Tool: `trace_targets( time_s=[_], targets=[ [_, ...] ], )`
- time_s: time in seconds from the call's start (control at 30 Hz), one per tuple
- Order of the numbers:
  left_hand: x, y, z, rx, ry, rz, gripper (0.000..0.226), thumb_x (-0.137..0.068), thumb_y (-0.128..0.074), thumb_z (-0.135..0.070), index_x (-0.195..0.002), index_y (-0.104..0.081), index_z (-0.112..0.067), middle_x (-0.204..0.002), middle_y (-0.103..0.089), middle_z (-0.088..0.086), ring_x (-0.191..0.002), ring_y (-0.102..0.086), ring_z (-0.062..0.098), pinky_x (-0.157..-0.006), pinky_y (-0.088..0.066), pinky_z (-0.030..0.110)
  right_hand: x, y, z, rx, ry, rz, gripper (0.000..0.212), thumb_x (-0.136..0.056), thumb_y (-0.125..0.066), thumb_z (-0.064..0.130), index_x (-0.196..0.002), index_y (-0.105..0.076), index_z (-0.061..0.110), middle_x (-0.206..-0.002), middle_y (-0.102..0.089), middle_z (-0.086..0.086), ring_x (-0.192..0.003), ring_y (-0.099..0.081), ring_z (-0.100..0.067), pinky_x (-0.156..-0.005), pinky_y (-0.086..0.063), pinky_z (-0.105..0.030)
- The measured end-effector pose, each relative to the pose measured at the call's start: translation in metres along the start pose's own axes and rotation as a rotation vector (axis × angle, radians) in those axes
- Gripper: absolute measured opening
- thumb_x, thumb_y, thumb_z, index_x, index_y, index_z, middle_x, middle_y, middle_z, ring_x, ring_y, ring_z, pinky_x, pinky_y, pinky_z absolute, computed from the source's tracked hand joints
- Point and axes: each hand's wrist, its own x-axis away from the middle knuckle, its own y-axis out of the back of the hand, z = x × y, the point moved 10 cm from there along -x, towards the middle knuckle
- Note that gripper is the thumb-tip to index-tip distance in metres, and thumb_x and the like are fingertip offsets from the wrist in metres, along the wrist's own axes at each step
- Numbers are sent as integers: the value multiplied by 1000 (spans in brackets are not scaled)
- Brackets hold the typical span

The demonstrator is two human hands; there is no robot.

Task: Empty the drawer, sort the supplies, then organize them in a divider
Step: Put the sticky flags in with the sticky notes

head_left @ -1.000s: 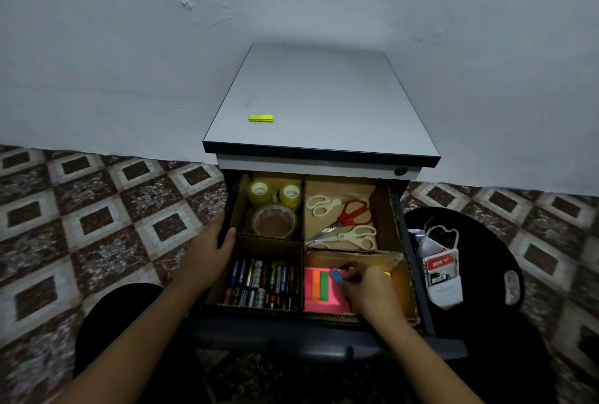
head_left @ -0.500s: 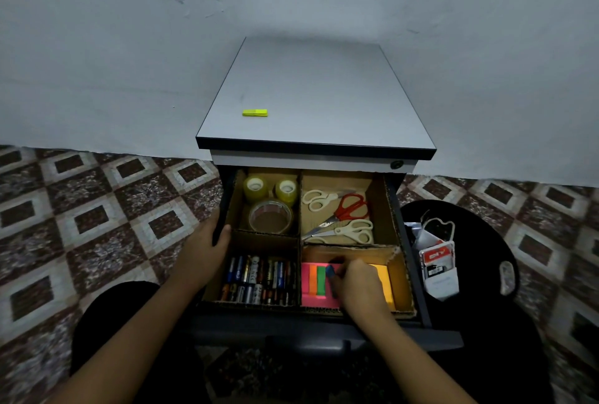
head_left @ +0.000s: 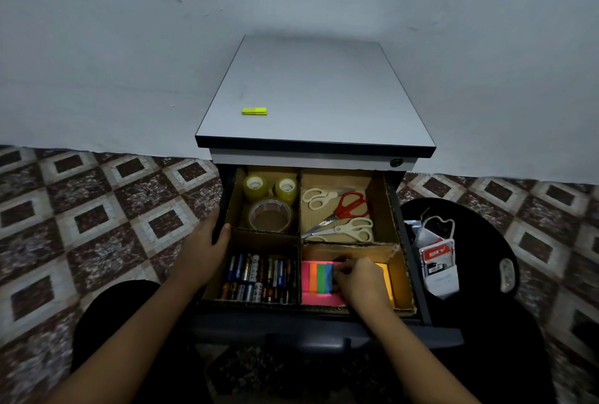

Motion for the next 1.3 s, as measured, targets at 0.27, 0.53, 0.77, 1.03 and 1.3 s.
trace_targets(
  time_s=[0.27,0.53,0.77,1.03,1.3],
  targets=[
    [-1,-1,4,13,10,10,55,-99,-40,-32,-149,-24,-17,-148,-38,12,-135,-36,27,-108,-33,40,0,-1,0,-18,-2,11,19,-93,-54,13,-93,-73,14,-80,-68,0,-68,-58,-8,-48,-38,-10],
    [-2,-2,5,-7,-11,14,55,-99,-41,-32,-149,-24,-16,-148,-37,12,-136,-35,26,-109,-33,40,6,14,14,-64,83,-83,21,-92,-58,21,-109,-68,15,-107,-69,-1,-89,-61,-10,-65,-39,-9],
    [-5,16,-21,-101,-184,-123,47,-96,-50,-18,-139,-41,-3,-134,-45,18,-123,-45,30,-92,-35,28,20,47,87,-144,384,-101,22,-92,-57,25,-111,-65,20,-102,-64,6,-89,-53,-2,-70,-40,-9],
    [-52,77,-93,-142,-436,-336,35,-92,-48,-24,-116,-60,-2,-102,-54,17,-89,-57,31,-76,-50,42,-15,98,191,-144,617,-188,29,-89,-62,25,-116,-65,14,-102,-67,0,-92,-57,-6,-84,-46,-18],
    [-137,78,-135,-282,-378,-196,37,-96,-48,-20,-130,-52,-8,-127,-49,18,-119,-45,34,-100,-38,42,-92,91,260,19,662,-197,30,-92,-56,21,-119,-63,11,-113,-65,-9,-104,-59,-22,-90,-46,-32]
  ],
)
